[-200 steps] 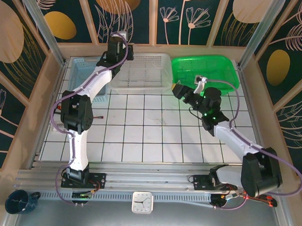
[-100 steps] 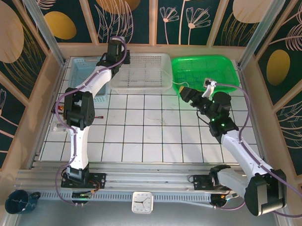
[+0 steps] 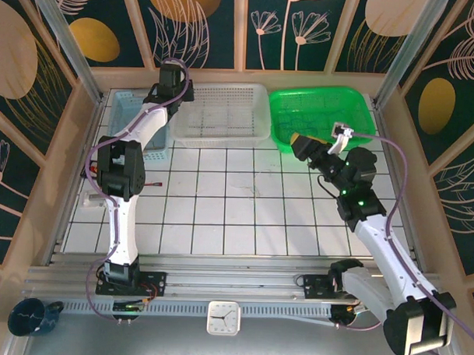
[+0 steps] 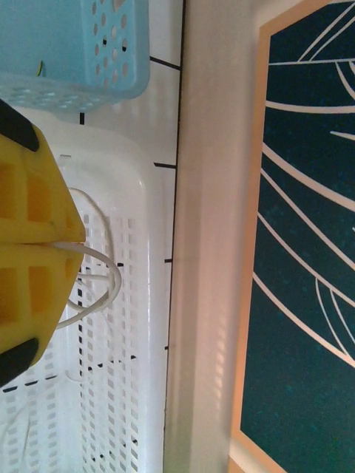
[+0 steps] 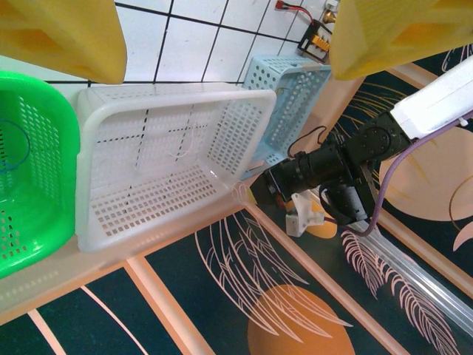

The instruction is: Untangle the cables

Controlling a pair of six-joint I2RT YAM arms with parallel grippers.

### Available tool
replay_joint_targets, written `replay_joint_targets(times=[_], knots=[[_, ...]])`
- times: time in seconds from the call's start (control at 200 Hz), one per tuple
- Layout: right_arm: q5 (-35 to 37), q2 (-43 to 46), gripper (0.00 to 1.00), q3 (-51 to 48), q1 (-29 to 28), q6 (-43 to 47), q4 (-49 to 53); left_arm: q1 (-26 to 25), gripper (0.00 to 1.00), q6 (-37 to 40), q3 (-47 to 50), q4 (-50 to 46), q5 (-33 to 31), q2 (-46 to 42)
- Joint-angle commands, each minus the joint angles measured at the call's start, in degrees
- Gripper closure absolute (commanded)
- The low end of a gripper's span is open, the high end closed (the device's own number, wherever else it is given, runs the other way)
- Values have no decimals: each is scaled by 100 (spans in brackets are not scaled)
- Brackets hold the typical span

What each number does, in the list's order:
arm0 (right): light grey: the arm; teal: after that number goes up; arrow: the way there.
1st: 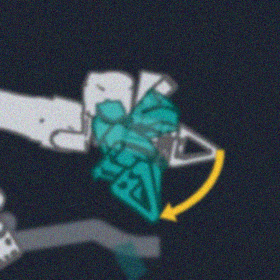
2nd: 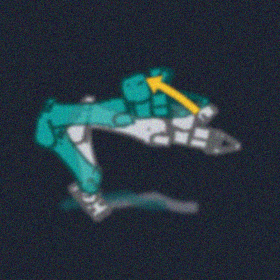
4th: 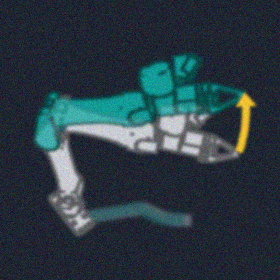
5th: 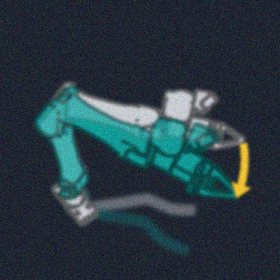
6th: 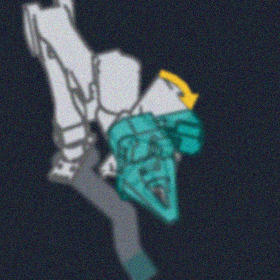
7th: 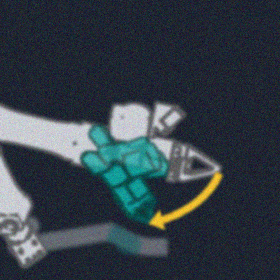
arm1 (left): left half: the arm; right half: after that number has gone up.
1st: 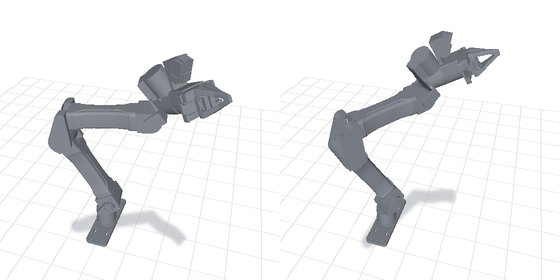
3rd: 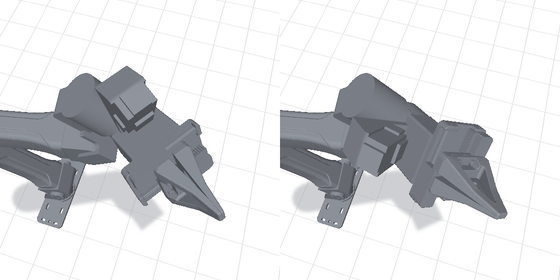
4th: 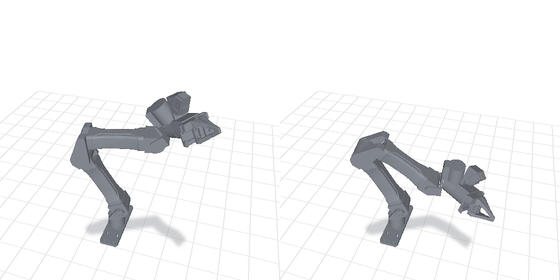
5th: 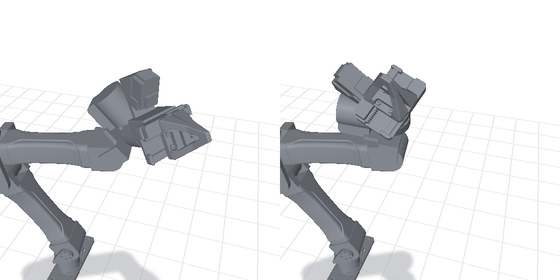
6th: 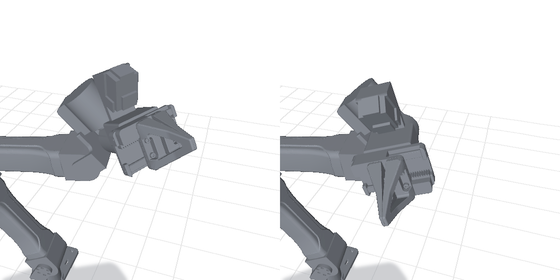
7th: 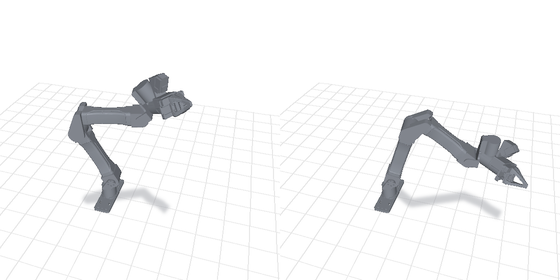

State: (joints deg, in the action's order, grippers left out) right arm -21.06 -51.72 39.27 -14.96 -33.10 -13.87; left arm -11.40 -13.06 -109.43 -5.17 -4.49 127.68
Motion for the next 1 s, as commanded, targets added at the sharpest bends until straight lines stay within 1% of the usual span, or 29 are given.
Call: replay_joint_targets(times=[0.0, 0.165, 0.315, 0.34, 0.36, 0.39, 0.425, 0.445, 0.47, 0.48, 0.495, 0.505, 0.626, 0.721, 0.856, 0.991], knots=[[14, 83, 27, 142, 48, 129, 134, -20, 100, 14, -83, 21, 343, -53], [-3, -16, 27, 34, 53, 128, 103, -24, 100, -57, 79, 76, 1000, -316], [-12, -200, 28, -66, 42, 194, 105, -33, 99, -170, 525, 190, 1424, -647], [-12, -233, 28, -91, 45, 205, 104, -38, 89, -163, 610, 215, 1461, -713], [-12, -261, 28, -109, 46, 212, 104, -49, 76, -170, 681, 224, 1454, -763], [-12, -309, 28, -133, 36, 223, 104, -48, 54, -162, 787, 235, 1423, -836], [-21, -388, 28, -151, 23, 234, 110, -50, 33, -151, 905, 251, 1379, -929], [-20, -421, 28, -162, 20, 249, 120, -55, 24, -149, 972, 260, 1342, -988], [-21, -478, 28, -177, -4, 264, 121, -55, 16, -139, 1062, 274, 1294, -1058], [-14, -494, 28, -181, -11, 272, 128, -53, 10, -136, 1092, 278, 1280, -1093], [-13, -523, 28, -187, -27, 286, 130, -54, 3, -121, 1138, 284, 1261, -1133], [-6, -540, 28, -190, -32, 287, 130, -55, 2, -112, 1159, 287, 1247, -1162], [121, -757, 28, -209, -199, 405, 180, -54, 1, -18, 1370, 238, 1174, -1469], [328, -967, 28, -179, -416, 528, 286, -54, 1, -43, 1567, 239, 1243, -1765], [695, -1461, 29, -88, -807, 711, 546, -71, 1, -313, 2029, 329, 1497, -2284], [918, -2072, 31, -17, -1110, 781, 637, -178, 1, -689, 2846, 531, 1830, -2886]])
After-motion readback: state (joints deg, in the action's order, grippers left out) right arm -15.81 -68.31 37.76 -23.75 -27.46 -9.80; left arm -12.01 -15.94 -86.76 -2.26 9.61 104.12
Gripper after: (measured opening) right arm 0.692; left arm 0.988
